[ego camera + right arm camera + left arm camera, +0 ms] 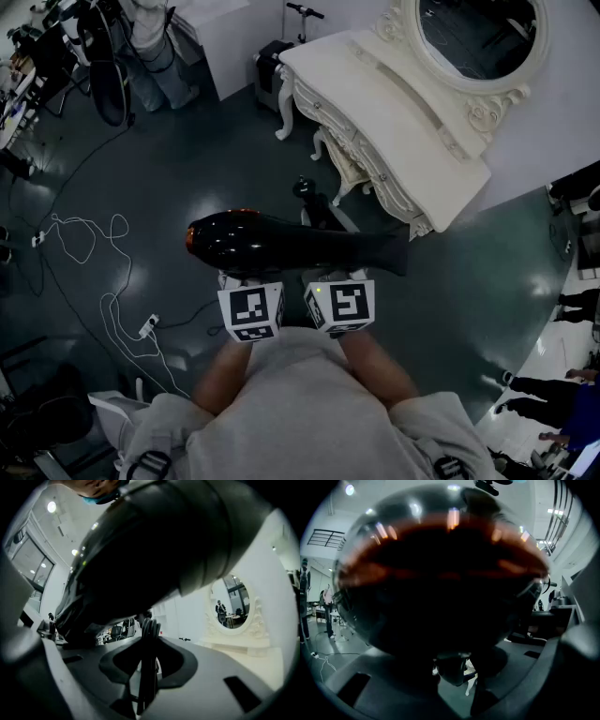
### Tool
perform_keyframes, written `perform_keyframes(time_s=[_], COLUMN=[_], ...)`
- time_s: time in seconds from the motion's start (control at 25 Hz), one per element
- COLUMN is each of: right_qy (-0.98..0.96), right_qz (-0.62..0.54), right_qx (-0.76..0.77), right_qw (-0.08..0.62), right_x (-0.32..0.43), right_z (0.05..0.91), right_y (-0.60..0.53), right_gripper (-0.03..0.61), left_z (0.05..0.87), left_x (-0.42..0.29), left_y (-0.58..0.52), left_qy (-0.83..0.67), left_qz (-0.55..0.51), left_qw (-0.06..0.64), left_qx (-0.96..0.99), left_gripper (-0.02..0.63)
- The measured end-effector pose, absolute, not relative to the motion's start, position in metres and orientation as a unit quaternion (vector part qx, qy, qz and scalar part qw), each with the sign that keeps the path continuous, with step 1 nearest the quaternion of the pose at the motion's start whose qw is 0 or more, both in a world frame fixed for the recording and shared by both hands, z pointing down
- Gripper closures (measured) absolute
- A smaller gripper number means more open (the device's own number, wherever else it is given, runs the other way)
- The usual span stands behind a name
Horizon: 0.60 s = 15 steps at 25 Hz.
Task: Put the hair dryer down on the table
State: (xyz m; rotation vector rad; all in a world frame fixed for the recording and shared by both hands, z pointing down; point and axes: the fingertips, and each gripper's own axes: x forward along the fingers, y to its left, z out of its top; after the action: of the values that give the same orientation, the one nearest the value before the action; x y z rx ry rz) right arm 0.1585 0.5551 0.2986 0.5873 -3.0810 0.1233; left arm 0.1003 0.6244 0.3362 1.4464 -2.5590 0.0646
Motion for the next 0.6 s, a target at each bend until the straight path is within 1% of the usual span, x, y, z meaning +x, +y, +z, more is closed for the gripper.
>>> perform_keyframes(time_s=[0.32,0.6], right_qy=[-0.981,-0.980], right_qz=[0.050,0.055], right_qx=[0.187,0.191], right_qw=[0.015,0.020], right_x=[0.151,0.130], right_z=[0.311,0.318], right_y=[0.567,0.576], right_gripper=[0.479,0.477], left_z=[0.346,0.351], left_x=[0.084,0.061], left_y=[0.633,0.642], left_qy=[-0.870,-0.869], left_qz=[0.023,0.030], left_qw=[0.114,0.117], left_qx=[0.479,0.480], left_gripper=[0.419,0.419])
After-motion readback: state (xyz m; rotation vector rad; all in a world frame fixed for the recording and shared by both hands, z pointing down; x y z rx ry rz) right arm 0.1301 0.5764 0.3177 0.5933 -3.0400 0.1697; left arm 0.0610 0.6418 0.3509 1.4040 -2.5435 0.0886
